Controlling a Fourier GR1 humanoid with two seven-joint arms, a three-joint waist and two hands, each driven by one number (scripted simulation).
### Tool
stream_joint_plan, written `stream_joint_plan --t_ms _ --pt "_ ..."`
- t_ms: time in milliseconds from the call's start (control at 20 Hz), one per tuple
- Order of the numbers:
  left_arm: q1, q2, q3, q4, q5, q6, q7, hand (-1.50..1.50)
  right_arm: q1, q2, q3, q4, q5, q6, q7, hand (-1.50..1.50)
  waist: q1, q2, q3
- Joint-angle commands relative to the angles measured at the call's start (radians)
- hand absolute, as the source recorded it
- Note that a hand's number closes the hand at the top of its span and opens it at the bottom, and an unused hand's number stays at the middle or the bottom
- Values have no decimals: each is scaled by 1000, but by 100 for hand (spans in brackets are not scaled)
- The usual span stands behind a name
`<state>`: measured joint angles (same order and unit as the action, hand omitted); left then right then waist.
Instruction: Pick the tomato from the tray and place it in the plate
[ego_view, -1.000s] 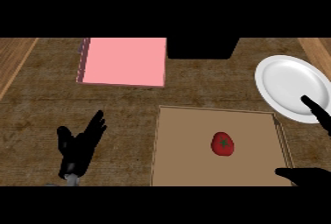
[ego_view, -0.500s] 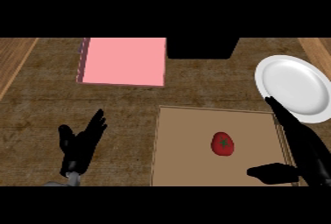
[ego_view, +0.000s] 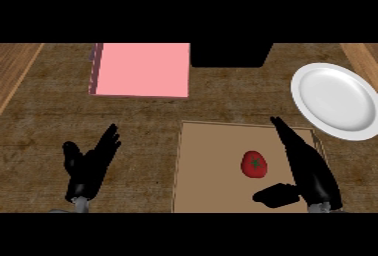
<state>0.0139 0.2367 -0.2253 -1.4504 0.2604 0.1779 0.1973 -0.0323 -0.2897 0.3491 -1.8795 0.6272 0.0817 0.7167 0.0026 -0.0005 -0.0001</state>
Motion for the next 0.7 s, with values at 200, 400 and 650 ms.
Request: stream_joint_plan --t_ms 200,400,650 --pt "71 -75 -23 -60 -71 23 23 0 21 59 11 67 109 -11 -51 -150 -1 -1 0" --pt "-13 -16 84 100 -43 -89 -62 0 44 69 30 99 181 -6 -20 -150 -4 0 0" --pt "21 -80 63 0 -93 -36 6 0 -4 111 -18 194 218 4 -51 -150 -1 0 0"
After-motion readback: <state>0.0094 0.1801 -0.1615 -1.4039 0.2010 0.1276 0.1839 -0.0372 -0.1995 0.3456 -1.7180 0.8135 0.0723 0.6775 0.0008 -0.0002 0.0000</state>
